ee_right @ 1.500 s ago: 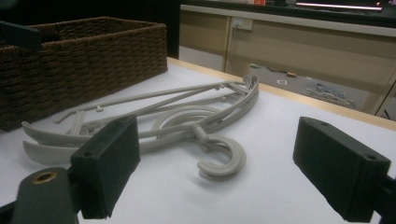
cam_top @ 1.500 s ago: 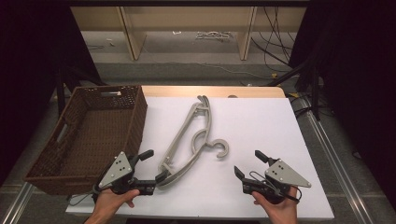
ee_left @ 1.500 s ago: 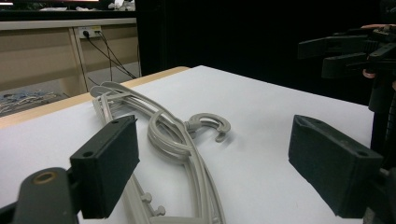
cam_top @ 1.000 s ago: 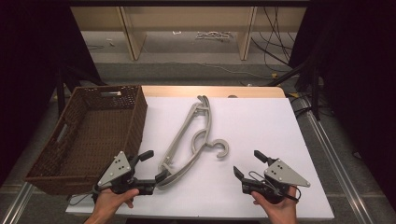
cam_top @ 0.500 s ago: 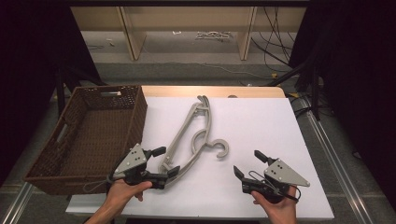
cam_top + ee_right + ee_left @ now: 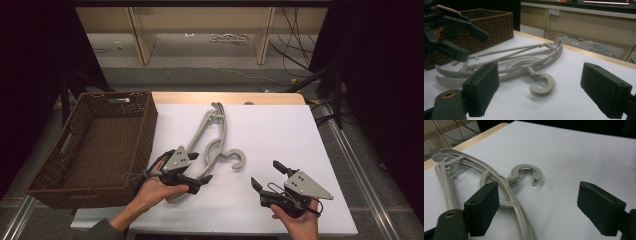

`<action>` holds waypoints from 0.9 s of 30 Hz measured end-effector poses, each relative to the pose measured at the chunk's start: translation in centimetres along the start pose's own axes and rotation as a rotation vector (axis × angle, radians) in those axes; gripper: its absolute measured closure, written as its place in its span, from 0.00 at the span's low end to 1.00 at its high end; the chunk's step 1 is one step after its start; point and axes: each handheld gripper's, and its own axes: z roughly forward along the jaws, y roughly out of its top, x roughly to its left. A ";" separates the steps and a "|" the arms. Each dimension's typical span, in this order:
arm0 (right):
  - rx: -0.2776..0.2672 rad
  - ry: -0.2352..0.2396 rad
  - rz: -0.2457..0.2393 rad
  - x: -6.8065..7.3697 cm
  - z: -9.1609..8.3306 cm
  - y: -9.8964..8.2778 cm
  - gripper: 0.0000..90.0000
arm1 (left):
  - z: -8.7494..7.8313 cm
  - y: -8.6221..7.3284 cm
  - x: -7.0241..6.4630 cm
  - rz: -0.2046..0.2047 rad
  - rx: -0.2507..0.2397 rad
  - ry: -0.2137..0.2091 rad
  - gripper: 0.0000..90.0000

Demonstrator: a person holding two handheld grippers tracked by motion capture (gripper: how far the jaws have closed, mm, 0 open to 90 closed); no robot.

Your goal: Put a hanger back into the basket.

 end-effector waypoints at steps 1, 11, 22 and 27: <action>0.000 0.000 -0.001 0.0 0.0 0.0 0.18 | 0.4 0.2 0.1 0.014 0.029 -0.003 0.22; 0.009 -0.004 -0.001 -0.2 0.0 -0.1 0.19 | 3.7 1.1 1.3 0.021 0.134 0.000 0.22; 0.004 -0.003 -0.009 -0.2 0.0 -0.1 0.19 | 7.0 1.5 2.2 0.059 0.229 -0.008 0.25; 0.006 0.000 -0.013 -0.3 0.0 -0.1 0.19 | 8.0 1.7 2.6 0.065 0.287 0.009 0.34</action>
